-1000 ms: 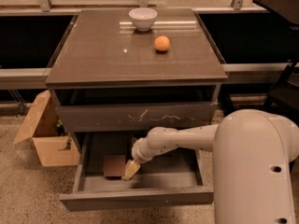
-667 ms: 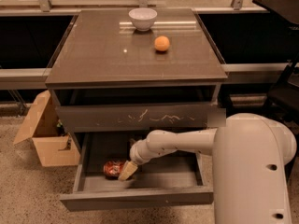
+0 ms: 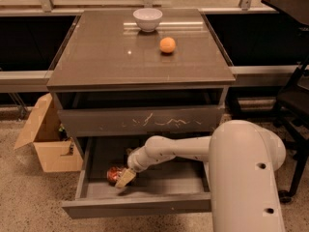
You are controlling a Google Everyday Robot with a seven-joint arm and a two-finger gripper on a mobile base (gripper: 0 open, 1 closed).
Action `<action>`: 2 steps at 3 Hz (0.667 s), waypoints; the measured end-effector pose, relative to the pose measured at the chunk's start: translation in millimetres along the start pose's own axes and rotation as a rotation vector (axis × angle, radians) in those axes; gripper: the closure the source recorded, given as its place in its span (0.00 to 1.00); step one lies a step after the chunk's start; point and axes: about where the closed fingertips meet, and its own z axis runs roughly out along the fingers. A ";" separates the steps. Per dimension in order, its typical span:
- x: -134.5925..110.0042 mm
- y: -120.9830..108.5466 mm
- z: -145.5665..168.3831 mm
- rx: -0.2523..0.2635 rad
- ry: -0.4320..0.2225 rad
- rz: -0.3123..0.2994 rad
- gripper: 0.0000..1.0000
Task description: Pick coke can from middle drawer and place on counter
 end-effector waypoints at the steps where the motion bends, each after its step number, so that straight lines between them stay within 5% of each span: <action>1: -2.7 3.6 10.5 -0.025 -0.014 0.010 0.22; 2: -6.4 7.1 17.6 -0.049 -0.022 0.011 0.45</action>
Offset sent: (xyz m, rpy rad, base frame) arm -0.0029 0.0238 -0.0093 0.0440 0.0524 0.0356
